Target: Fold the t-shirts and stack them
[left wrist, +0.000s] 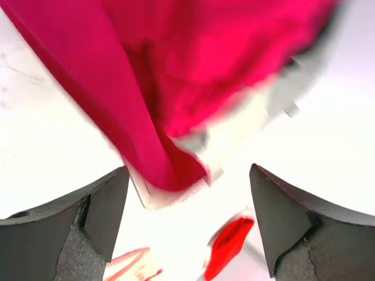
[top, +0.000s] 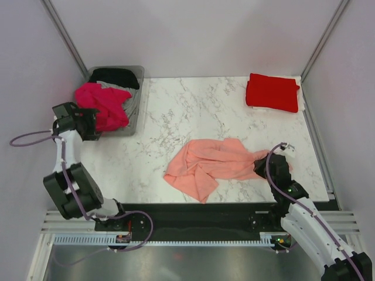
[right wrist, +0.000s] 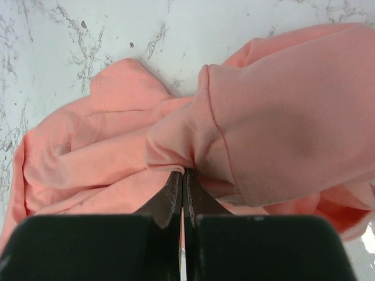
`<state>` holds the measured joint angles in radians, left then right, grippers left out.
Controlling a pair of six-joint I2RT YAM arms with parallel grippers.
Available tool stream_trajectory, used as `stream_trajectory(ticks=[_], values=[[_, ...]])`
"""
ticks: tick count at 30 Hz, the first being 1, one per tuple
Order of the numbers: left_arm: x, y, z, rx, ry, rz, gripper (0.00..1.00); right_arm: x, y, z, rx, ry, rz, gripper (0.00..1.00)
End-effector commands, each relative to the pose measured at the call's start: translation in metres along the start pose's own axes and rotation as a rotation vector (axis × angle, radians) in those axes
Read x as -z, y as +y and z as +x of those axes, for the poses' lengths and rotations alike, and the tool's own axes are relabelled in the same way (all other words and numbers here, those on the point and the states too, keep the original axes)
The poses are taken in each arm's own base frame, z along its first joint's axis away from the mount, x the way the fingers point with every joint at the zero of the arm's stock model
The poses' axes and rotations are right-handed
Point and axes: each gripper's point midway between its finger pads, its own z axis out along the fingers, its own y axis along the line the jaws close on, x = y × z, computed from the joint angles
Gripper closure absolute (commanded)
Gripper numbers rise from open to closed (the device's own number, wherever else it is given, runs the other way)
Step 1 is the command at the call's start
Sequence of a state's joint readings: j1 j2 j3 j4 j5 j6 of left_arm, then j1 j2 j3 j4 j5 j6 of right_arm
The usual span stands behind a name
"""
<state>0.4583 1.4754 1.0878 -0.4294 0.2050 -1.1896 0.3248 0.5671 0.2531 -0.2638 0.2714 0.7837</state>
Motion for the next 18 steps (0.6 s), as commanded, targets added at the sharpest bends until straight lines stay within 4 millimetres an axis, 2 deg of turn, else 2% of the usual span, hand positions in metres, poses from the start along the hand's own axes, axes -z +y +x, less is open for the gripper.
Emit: stream_trajectory(ticks=[1, 2, 3, 4, 5, 6, 8, 10, 11, 12, 14, 15, 16, 17, 18], values=[[0.077, -0.035, 0.007, -0.232, -0.074, 0.226, 0.09, 0.009, -0.003, -0.015, -0.035, -0.048, 0.041, 1.0], [0.091, -0.031, 0.011, -0.263, -0.08, 0.226, 0.09, 0.016, 0.006, -0.028, -0.047, -0.07, 0.023, 1.0], [0.101, -0.03, 0.018, -0.343, -0.086, 0.251, 0.09, 0.023, 0.002, -0.032, -0.046, -0.073, 0.05, 1.0], [0.122, -0.031, 0.022, -0.389, -0.124, 0.285, 0.02, 0.031, 0.005, -0.043, -0.074, -0.108, 0.051, 1.0], [0.129, -0.026, 0.026, -0.418, -0.139, 0.278, 0.01, 0.043, 0.014, -0.063, -0.107, -0.151, 0.038, 1.0], [0.133, -0.021, 0.041, -0.508, -0.126, 0.28, 0.0, 0.051, 0.013, -0.071, -0.12, -0.176, 0.051, 1.0], [0.145, -0.008, 0.043, -0.569, -0.177, 0.251, 0.0, 0.066, 0.027, -0.093, -0.14, -0.22, 0.014, 0.98], [0.146, 0.013, 0.061, -0.651, -0.121, 0.229, 0.0, 0.073, 0.023, -0.102, -0.133, -0.232, 0.055, 0.97], [0.153, 0.017, 0.069, -0.675, -0.109, 0.248, 0.0, 0.082, 0.027, -0.113, -0.139, -0.255, 0.058, 0.97], [0.156, 0.021, 0.09, -0.728, -0.055, 0.272, 0.02, 0.084, 0.019, -0.112, -0.125, -0.244, 0.101, 0.96], [0.157, 0.034, 0.114, -0.779, -0.014, 0.285, 0.06, 0.097, 0.012, -0.129, -0.149, -0.306, 0.155, 0.96], [0.161, 0.04, 0.144, -0.841, 0.064, 0.317, 0.07, 0.102, 0.006, -0.13, -0.148, -0.31, 0.185, 0.95], [0.155, 0.052, 0.151, -0.865, 0.074, 0.288, 0.09, 0.107, 0.003, -0.135, -0.156, -0.33, 0.202, 0.94], [0.155, 0.062, 0.171, -0.908, 0.135, 0.293, 0.1, 0.116, 0.003, -0.147, -0.172, -0.37, 0.212, 0.93], [0.152, 0.07, 0.181, -0.924, 0.168, 0.28, 0.11, 0.12, -0.001, -0.149, -0.17, -0.375, 0.227, 0.93]])
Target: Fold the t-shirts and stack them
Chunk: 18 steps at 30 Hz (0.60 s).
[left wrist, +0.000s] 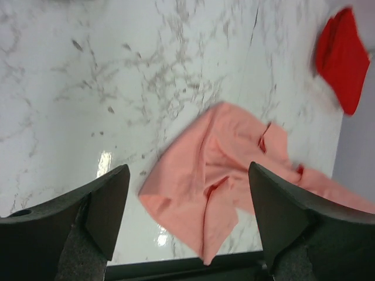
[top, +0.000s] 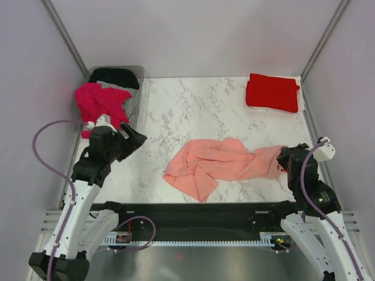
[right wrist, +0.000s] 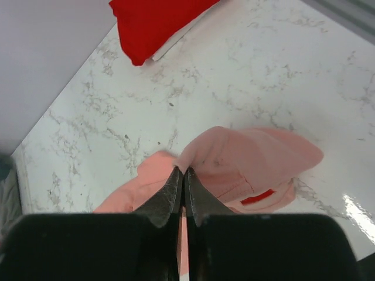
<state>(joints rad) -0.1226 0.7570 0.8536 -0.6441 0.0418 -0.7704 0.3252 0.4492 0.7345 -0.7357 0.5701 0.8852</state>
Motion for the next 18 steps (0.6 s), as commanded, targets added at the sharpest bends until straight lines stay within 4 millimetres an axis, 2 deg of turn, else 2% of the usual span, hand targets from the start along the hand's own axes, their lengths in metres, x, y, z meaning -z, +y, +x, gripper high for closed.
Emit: stream_trajectory(ticks=[1, 2, 3, 4, 5, 6, 7, 8, 10, 13, 14, 15, 17, 18], values=[[-0.009, 0.014, 0.054, -0.107, 0.132, -0.052, 0.13, 0.016, -0.019, -0.031, -0.006, -0.093, 0.111, 0.92], [-0.011, 0.013, 0.066, -0.111, 0.165, -0.047, 0.14, 0.018, -0.022, -0.036, -0.01, -0.111, 0.125, 0.91], [-0.013, 0.006, 0.09, -0.14, 0.23, -0.028, 0.15, 0.02, -0.028, -0.033, -0.025, -0.106, 0.141, 0.91], [-0.017, 0.01, 0.101, -0.167, 0.24, -0.051, 0.18, 0.021, -0.032, -0.03, -0.038, -0.101, 0.148, 0.89], [-0.02, 0.005, 0.11, -0.187, 0.249, -0.041, 0.19, 0.017, -0.038, -0.019, -0.048, -0.081, 0.159, 0.89], [-0.018, -0.004, 0.128, -0.223, 0.285, -0.015, 0.19, 0.016, -0.036, -0.006, -0.087, -0.039, 0.134, 0.89], [-0.025, -0.005, 0.139, -0.253, 0.308, -0.038, 0.2, 0.017, -0.036, 0.002, -0.113, -0.014, 0.107, 0.9], [-0.024, -0.013, 0.152, -0.292, 0.336, -0.015, 0.2, 0.012, -0.042, 0.02, -0.105, 0.024, 0.112, 0.91], [-0.035, -0.017, 0.167, -0.333, 0.368, -0.057, 0.2, 0.009, -0.044, 0.036, -0.117, 0.07, 0.096, 0.93], [-0.042, -0.022, 0.183, -0.383, 0.395, -0.074, 0.21, 0.009, -0.042, 0.039, -0.109, 0.095, 0.098, 0.94], [-0.048, -0.017, 0.191, -0.399, 0.413, -0.099, 0.23, 0.009, -0.042, 0.043, -0.107, 0.112, 0.102, 0.92], [-0.052, -0.018, 0.194, -0.397, 0.413, -0.096, 0.24, 0.008, -0.043, 0.048, -0.098, 0.132, 0.107, 0.9], [-0.06, -0.015, 0.201, -0.411, 0.426, -0.112, 0.25, 0.007, -0.041, 0.066, -0.072, 0.208, 0.08, 0.75], [-0.063, -0.018, 0.203, -0.414, 0.424, -0.101, 0.26, 0.004, -0.03, 0.069, -0.068, 0.218, 0.029, 0.68]])
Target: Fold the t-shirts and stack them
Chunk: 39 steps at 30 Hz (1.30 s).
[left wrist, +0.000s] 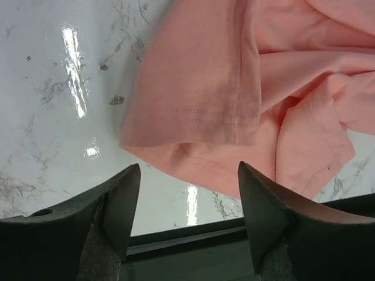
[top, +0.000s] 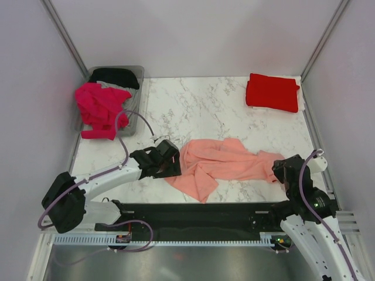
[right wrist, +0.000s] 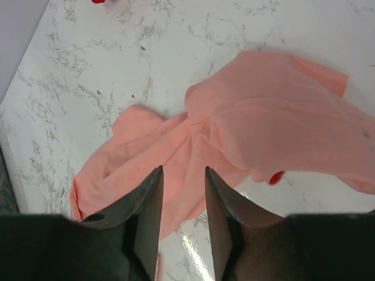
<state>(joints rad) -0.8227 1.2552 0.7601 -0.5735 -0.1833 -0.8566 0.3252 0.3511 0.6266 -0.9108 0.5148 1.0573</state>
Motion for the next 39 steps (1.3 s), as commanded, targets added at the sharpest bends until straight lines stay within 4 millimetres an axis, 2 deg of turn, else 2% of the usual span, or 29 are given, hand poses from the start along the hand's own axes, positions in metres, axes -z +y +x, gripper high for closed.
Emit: stream_trajectory(ticks=[1, 3, 6, 10, 15, 21, 22, 23, 24, 25, 27, 33, 39], values=[[-0.005, -0.024, -0.027, 0.037, -0.095, 0.036, 0.27, -0.006, 0.018, 0.028, 0.051, 0.118, -0.104, 0.56], [-0.011, -0.028, -0.025, 0.015, -0.086, 0.034, 0.28, -0.011, 0.028, 0.039, 0.109, 0.171, -0.139, 0.44], [-0.018, -0.038, -0.025, -0.021, -0.075, 0.033, 0.3, -0.018, 0.032, 0.047, 0.175, 0.221, -0.112, 0.44], [-0.028, -0.045, -0.026, -0.051, -0.063, 0.01, 0.31, -0.021, 0.038, 0.048, 0.179, 0.221, -0.137, 0.44], [-0.038, -0.055, -0.023, -0.096, -0.045, 0.001, 0.37, -0.025, 0.033, 0.054, 0.176, 0.223, -0.142, 0.45], [-0.046, -0.056, -0.011, -0.116, -0.019, -0.019, 0.5, -0.028, 0.028, 0.056, 0.192, 0.221, -0.124, 0.46], [-0.046, -0.056, -0.01, -0.12, -0.018, -0.018, 0.59, -0.029, 0.028, 0.056, 0.194, 0.22, -0.122, 0.46], [-0.047, -0.056, -0.009, -0.124, -0.016, -0.021, 0.65, -0.029, 0.026, 0.056, 0.195, 0.221, -0.119, 0.46], [-0.047, -0.056, -0.009, -0.126, -0.015, -0.024, 0.69, -0.029, 0.026, 0.056, 0.195, 0.219, -0.118, 0.46], [-0.047, -0.055, -0.009, -0.126, -0.016, -0.027, 0.77, -0.029, 0.026, 0.057, 0.197, 0.219, -0.121, 0.46], [-0.041, -0.054, -0.013, -0.125, -0.029, -0.038, 0.82, -0.029, 0.026, 0.057, 0.201, 0.22, -0.12, 0.47], [-0.015, -0.055, -0.03, -0.132, -0.08, -0.029, 0.81, -0.03, 0.025, 0.057, 0.205, 0.22, -0.118, 0.47], [-0.001, -0.053, -0.032, -0.153, -0.081, -0.019, 0.82, -0.031, 0.025, 0.06, 0.21, 0.229, -0.12, 0.47]])
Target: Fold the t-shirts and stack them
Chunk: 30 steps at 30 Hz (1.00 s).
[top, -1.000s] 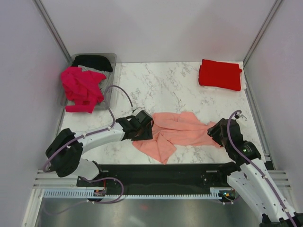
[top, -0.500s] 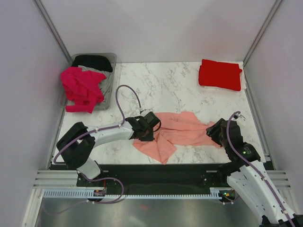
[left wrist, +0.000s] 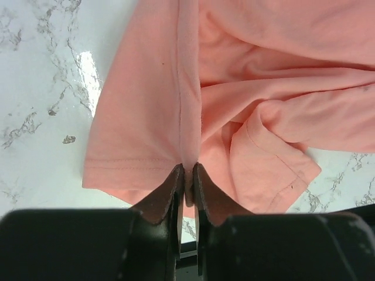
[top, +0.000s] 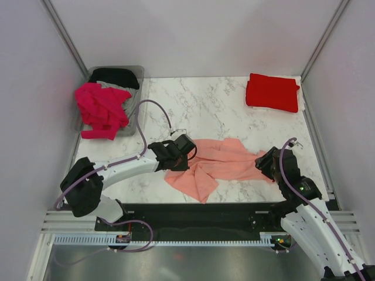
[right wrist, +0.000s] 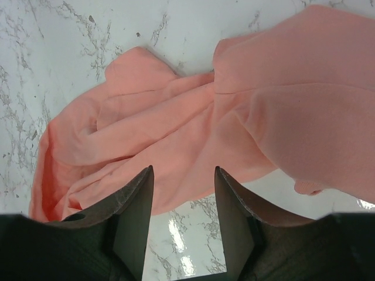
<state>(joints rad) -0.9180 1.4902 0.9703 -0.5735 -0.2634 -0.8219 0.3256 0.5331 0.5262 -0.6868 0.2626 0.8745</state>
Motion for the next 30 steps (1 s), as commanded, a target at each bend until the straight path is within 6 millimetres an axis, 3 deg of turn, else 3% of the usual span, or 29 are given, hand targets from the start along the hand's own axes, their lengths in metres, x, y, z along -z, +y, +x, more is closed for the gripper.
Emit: stream_trajectory(ticks=[1, 4, 7, 9, 10, 12, 13, 14, 15, 16, 18, 20, 22, 23, 25, 30], values=[[0.017, -0.001, -0.017, -0.032, -0.061, 0.006, 0.83, -0.003, 0.005, -0.002, 0.011, -0.009, -0.019, 0.47], [0.019, 0.002, -0.017, -0.048, -0.059, 0.0, 0.98, -0.004, 0.005, -0.001, 0.01, -0.01, -0.022, 0.47], [0.023, 0.008, -0.016, -0.085, -0.053, -0.02, 0.98, -0.008, 0.021, 0.002, 0.052, 0.018, -0.095, 0.45], [0.027, 0.016, -0.016, -0.098, -0.06, -0.037, 0.98, -0.021, 0.035, 0.004, 0.093, 0.064, -0.11, 0.38], [0.029, 0.022, -0.015, -0.117, -0.055, -0.052, 0.98, -0.02, 0.049, -0.005, 0.109, 0.067, -0.131, 0.37], [0.035, 0.027, -0.014, -0.124, -0.063, -0.053, 0.98, -0.04, 0.052, -0.001, 0.187, 0.126, -0.076, 0.36], [0.038, 0.033, -0.013, -0.126, -0.059, -0.064, 0.98, -0.042, 0.068, -0.015, 0.206, 0.107, -0.093, 0.36], [0.039, 0.038, -0.01, -0.128, -0.057, -0.071, 0.98, -0.059, 0.066, -0.011, 0.258, 0.147, -0.046, 0.36], [0.043, 0.04, -0.011, -0.125, -0.069, -0.065, 0.98, -0.063, 0.081, -0.025, 0.278, 0.127, -0.053, 0.36], [0.044, 0.044, -0.011, -0.12, -0.072, -0.069, 0.98, -0.082, 0.076, -0.018, 0.311, 0.174, 0.005, 0.36], [0.045, 0.051, -0.007, -0.113, -0.072, -0.072, 0.98, -0.096, 0.085, -0.033, 0.358, 0.154, 0.041, 0.32], [0.042, 0.059, -0.002, -0.107, -0.06, -0.085, 0.98, -0.12, 0.08, -0.025, 0.394, 0.2, 0.099, 0.3], [0.041, 0.062, 0.002, -0.098, -0.048, -0.083, 0.98, -0.134, 0.089, -0.025, 0.413, 0.22, 0.09, 0.3], [0.038, 0.064, 0.005, -0.099, -0.04, -0.088, 0.98, -0.147, 0.084, -0.013, 0.43, 0.26, 0.111, 0.3], [0.037, 0.067, 0.008, -0.094, -0.033, -0.093, 0.98, -0.161, 0.078, -0.004, 0.447, 0.298, 0.137, 0.3], [0.033, 0.071, 0.013, -0.085, -0.029, -0.085, 0.98, -0.174, 0.059, 0.018, 0.462, 0.342, 0.169, 0.32]])
